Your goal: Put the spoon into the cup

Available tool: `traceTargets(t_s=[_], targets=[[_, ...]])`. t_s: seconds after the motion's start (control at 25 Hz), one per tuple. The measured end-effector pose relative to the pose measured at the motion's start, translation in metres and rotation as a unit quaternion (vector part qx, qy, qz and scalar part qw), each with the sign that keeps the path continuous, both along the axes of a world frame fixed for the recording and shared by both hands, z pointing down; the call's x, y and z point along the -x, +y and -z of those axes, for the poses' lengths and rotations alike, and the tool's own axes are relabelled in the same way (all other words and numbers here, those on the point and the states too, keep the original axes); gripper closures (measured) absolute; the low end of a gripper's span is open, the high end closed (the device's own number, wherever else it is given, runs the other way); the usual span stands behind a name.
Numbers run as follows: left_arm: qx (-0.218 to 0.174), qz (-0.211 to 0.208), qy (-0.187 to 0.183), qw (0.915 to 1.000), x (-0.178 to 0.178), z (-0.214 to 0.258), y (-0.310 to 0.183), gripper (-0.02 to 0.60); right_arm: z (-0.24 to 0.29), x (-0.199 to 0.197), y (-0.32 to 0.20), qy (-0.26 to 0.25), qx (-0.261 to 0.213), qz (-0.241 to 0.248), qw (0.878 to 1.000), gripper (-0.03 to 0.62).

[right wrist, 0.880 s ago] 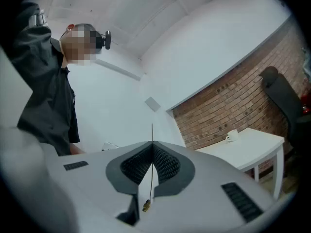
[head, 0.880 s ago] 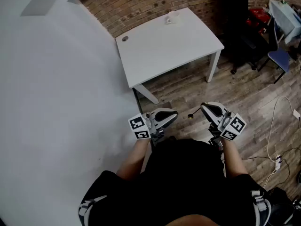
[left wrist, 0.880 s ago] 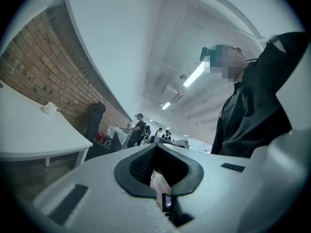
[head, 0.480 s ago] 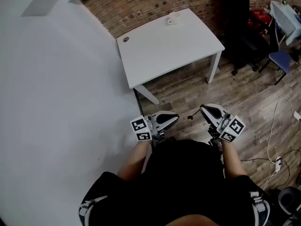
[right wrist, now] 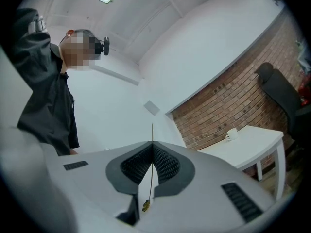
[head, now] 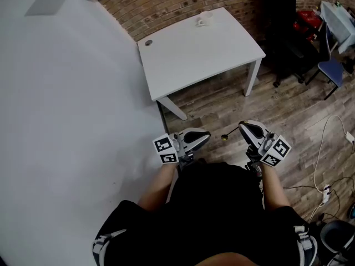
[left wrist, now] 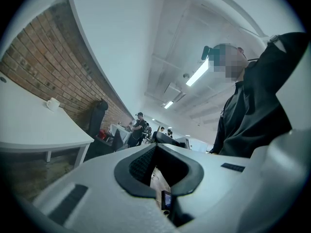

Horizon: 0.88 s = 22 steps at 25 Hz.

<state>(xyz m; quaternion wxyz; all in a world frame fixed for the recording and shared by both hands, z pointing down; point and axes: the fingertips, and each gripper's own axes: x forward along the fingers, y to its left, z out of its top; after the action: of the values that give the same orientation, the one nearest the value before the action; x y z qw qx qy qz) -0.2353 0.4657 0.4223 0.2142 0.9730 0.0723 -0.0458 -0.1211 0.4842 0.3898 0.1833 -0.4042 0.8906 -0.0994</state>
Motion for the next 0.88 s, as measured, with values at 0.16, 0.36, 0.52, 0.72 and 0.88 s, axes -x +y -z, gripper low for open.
traceTargets(t_s=[0.16, 0.36, 0.52, 0.72, 0.88], targets=[[-0.002, 0.005, -0.002, 1.0, -0.003, 0.001, 0.005, 0.565, 0.002, -0.008, 0.006, -0.002, -0.004, 0.003, 1.0, 0.586], [0.004, 0.023, -0.005, 0.9997, 0.004, 0.003, 0.009, 0.565, -0.004, -0.006, 0.01, -0.016, 0.005, 0.011, 1.0, 0.586], [0.004, 0.028, -0.007, 0.9996, 0.008, 0.004, 0.012, 0.565, -0.005, -0.004, 0.007, -0.017, 0.007, 0.017, 1.0, 0.586], [0.024, 0.031, -0.015, 0.9991, 0.015, -0.009, 0.011, 0.564, -0.015, 0.001, 0.001, -0.023, 0.021, 0.02, 0.999, 0.586], [0.036, 0.03, -0.008, 0.9989, 0.004, -0.014, -0.008, 0.564, -0.017, -0.005, -0.01, -0.022, 0.033, 0.016, 0.999, 0.586]])
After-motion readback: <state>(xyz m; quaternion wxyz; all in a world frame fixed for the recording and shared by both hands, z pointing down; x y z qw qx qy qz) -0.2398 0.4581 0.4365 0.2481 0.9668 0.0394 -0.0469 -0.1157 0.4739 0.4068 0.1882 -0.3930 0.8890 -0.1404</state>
